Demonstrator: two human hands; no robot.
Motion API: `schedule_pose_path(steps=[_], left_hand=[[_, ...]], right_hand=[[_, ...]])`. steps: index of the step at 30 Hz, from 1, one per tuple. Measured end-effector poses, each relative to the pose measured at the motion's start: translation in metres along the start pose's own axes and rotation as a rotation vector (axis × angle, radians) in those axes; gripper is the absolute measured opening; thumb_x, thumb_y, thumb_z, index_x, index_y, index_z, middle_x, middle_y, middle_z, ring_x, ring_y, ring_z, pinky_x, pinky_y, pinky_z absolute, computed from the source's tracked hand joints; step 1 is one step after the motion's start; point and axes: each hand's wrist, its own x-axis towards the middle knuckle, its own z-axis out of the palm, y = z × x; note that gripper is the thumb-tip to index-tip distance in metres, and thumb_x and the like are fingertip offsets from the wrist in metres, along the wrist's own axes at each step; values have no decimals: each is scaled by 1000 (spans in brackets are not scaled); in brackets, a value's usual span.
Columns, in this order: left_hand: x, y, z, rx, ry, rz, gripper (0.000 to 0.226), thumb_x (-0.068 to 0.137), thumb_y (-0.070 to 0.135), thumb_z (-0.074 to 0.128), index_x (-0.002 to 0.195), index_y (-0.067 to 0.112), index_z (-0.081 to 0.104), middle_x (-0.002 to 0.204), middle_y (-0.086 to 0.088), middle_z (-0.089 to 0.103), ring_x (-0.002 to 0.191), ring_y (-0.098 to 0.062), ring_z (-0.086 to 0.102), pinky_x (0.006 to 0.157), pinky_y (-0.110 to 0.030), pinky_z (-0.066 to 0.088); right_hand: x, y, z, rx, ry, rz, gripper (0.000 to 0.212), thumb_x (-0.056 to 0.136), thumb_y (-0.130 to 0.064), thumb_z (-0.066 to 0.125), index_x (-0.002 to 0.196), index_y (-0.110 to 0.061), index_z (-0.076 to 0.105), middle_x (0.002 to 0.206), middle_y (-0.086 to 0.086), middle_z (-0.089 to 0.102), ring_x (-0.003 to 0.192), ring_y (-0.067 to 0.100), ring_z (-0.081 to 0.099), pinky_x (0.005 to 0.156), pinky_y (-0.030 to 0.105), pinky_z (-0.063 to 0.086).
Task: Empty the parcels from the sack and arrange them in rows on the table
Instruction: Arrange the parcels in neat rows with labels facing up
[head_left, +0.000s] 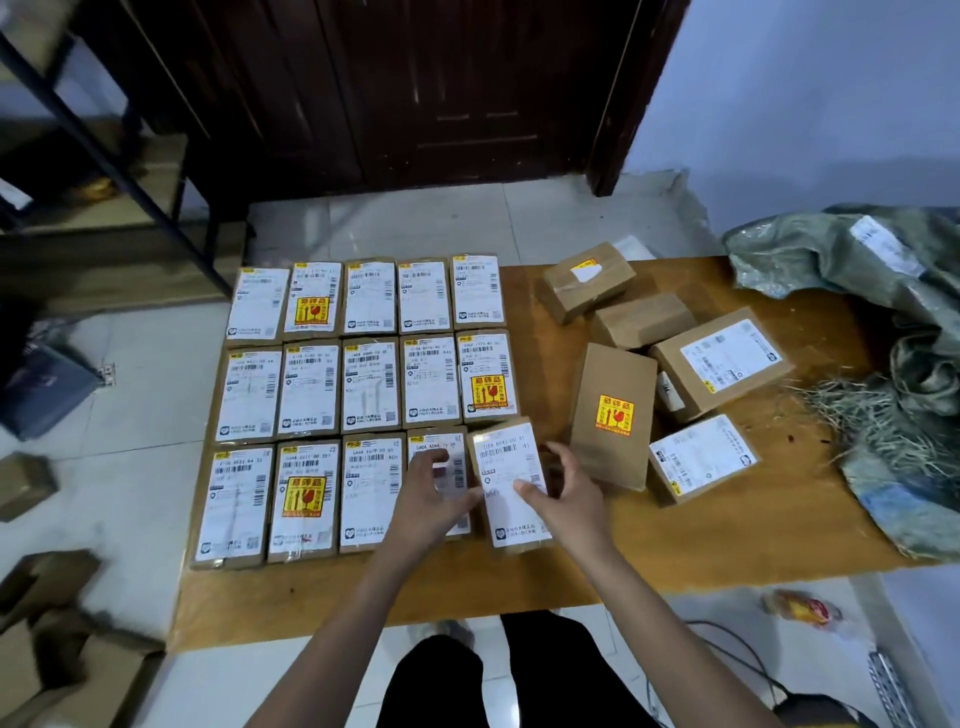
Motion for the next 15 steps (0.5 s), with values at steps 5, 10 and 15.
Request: schedule_pose_path(steps=[5, 10, 15], left_hand=[[3, -12, -1, 90, 9, 28, 65, 77, 30, 77, 131, 13, 46, 126, 2, 50, 113, -12, 50, 97, -34, 47], [5, -14, -1, 107, 18, 38, 62, 78, 31, 76, 129, 13, 47, 121, 5, 48, 109, -11, 50, 94, -31, 47], [5, -15, 0, 94, 14, 28, 58, 78, 30, 76, 126, 14, 48, 120, 3, 50, 110, -14, 52, 96, -34, 48]], right_hand=[[8, 14, 27, -40, 40, 17, 70, 79, -54, 66, 139, -35, 34, 128, -2, 63, 110, 20, 63, 88, 43, 55], [22, 18, 40, 15, 15, 55, 63, 88, -46, 63, 141, -22, 38, 125, 2, 65, 103, 21, 67, 84, 40, 58], [18, 20, 42, -126, 78, 16, 43, 88, -54, 59, 117, -22, 57, 111, -3, 71, 91, 15, 70, 65, 28, 57]])
